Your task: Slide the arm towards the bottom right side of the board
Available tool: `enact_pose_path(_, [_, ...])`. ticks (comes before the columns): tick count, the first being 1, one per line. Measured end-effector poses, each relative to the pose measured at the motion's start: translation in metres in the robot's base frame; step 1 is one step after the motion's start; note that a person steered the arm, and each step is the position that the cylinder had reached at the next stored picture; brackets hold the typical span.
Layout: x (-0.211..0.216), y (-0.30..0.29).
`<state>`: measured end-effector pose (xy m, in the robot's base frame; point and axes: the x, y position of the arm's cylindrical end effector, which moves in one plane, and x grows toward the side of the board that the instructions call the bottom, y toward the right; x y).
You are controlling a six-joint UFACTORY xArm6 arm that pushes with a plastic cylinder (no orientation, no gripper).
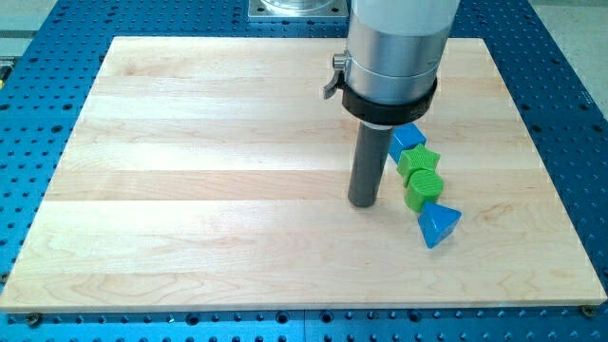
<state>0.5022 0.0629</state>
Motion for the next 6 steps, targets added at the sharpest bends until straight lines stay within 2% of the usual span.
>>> enact_pose_path(1, [0.039, -0.044])
enact_pose_path(2, [0.093, -0.036])
enact_pose_path(3, [0.117, 0.007])
enact_pose_path(5, [0.116, 0.174])
enact_pose_path(6, [0.116, 0.188])
